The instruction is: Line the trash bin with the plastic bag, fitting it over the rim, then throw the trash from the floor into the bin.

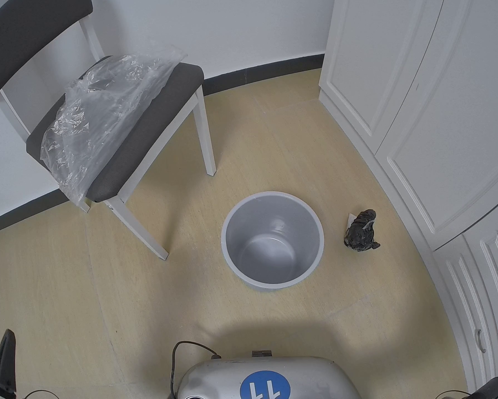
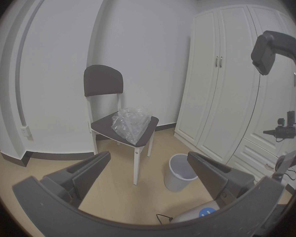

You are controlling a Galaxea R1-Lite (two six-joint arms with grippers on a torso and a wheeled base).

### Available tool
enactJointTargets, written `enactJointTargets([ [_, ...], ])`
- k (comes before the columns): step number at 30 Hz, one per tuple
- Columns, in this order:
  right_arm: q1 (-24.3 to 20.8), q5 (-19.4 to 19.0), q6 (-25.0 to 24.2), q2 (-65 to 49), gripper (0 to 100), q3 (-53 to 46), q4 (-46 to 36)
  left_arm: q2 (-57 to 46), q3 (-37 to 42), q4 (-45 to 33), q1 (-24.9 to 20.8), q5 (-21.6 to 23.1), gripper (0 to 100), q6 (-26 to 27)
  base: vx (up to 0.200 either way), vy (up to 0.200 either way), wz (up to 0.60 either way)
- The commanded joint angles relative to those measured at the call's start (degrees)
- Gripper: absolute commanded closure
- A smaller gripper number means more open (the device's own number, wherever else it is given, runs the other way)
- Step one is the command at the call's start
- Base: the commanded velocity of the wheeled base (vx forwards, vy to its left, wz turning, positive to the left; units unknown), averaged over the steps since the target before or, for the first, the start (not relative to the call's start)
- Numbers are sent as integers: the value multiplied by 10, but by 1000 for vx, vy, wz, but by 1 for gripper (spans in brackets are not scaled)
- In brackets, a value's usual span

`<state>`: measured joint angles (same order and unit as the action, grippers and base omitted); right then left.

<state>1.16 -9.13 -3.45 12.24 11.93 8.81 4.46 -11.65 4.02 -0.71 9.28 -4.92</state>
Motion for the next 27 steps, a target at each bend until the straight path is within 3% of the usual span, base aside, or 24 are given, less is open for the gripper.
enactJointTargets([
  [1,10,-9,-6,192,0,90,112,150,-60,29,9,15,0,-7,0,0,0],
  [3,8,24,-5,264,0,147,163,236,-93,70,20,14,0,-6,0,0,0],
  [6,-4,63,-7,312,0,196,173,285,-108,98,22,14,0,5,0,0,0],
  [7,-19,101,-14,337,0,223,176,308,-109,112,19,11,0,27,0,0,0],
  [10,-48,173,-76,353,0,243,173,338,-107,116,18,0,0,64,0,0,0],
  [15,-77,183,-87,360,0,223,168,397,-121,126,18,-1,0,113,0,0,0],
  [22,-94,186,-63,363,0,203,173,464,-124,209,-10,-17,0,119,0,0,0],
  [24,-132,208,-51,362,0,209,176,507,-123,280,-73,-54,0,115,0,0,0],
  [25,-132,208,-51,362,0,209,176,507,-123,280,-73,-54,0,115,0,0,0],
  [27,-179,258,-40,383,0,249,181,550,-123,326,-119,-130,0,114,0,0,0],
])
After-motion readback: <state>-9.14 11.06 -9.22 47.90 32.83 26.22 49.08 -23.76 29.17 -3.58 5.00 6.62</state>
